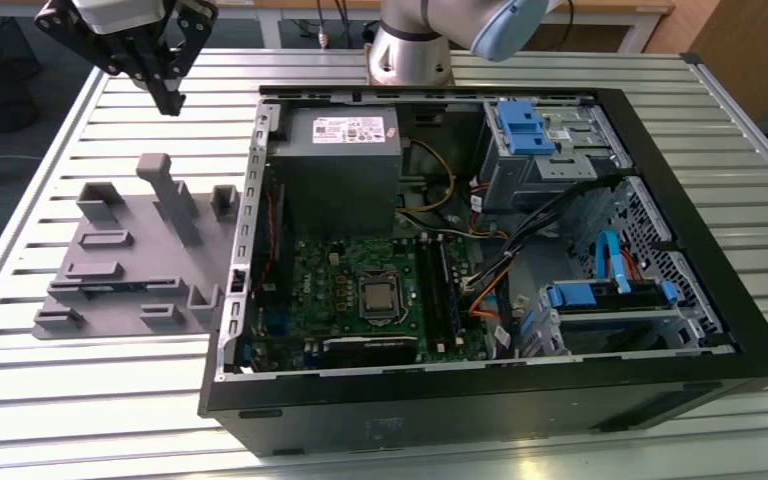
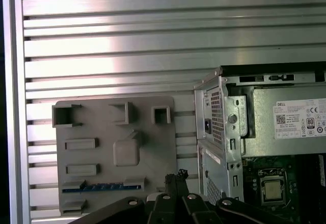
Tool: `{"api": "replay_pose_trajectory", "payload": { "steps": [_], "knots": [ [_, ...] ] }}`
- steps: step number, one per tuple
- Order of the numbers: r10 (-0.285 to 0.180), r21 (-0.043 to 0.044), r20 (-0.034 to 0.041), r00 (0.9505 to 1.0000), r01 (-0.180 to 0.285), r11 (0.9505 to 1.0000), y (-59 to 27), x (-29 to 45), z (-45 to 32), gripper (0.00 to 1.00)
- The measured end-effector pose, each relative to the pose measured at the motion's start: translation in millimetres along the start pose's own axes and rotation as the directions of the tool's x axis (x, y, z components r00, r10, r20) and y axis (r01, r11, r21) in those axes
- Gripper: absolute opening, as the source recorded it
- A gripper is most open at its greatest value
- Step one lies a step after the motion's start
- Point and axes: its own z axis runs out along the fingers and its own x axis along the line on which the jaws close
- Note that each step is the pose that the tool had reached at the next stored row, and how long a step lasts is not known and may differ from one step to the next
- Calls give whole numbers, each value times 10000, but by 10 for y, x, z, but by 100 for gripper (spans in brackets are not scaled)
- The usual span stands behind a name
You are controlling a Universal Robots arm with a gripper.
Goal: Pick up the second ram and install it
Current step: 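Reach for the second ram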
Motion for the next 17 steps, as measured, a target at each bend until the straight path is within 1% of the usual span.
{"api": "replay_pose_trajectory", "payload": {
  "steps": [6, 9, 17],
  "knots": [
    [1, 0, 0, 10000, -1, 10000, -4, 60, -1, 11],
    [1, 0, 0, 10000, -1, 10000, -9, 116, -2, 11],
    [0, 0, 0, 10000, 0, 10000, -17, 228, -5, 11]
  ]
}}
